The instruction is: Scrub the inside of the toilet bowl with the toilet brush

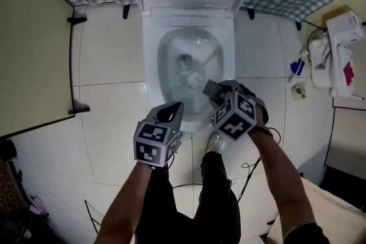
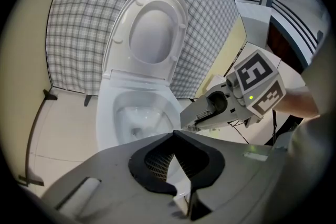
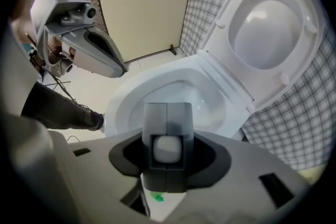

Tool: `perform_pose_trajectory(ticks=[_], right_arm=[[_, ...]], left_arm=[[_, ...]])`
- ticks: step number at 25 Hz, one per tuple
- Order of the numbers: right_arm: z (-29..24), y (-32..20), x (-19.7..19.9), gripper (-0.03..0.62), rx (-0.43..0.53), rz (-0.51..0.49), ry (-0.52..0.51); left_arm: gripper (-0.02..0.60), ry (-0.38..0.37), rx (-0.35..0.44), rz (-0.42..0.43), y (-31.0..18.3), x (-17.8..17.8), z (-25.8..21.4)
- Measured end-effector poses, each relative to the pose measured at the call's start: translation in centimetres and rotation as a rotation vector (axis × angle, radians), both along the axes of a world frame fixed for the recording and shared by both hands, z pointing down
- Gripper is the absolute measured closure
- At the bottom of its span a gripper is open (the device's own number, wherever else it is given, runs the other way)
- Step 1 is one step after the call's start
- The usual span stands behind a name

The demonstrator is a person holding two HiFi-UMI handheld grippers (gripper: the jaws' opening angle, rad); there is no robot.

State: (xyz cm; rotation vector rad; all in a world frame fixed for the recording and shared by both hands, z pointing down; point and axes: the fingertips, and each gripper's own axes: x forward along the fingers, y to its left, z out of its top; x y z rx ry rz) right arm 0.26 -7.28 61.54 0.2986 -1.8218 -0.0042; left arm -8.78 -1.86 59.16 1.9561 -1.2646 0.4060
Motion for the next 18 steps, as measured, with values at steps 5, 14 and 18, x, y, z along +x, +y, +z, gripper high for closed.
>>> perform_pose_trajectory(ticks=[5, 14, 18], right_arm=[[2.6, -0.2, -1.5, 0.405, -0.049, 0.009, -0.007], [6.4, -2.4, -3.2, 0.404, -0.059, 0.065, 0.012], [7.4, -3.7, -3.6, 0.404, -0.055, 0.122, -0.010]], left_arm=[[0.574, -0.006, -0.024, -0.010, 0.2, -0.9, 0.5], [0.574, -0.001, -0.027, -0.022, -0.7, -2.1, 1.2], [0.574, -0.015, -0.028, -0.019, -1.5, -2.3, 1.4]])
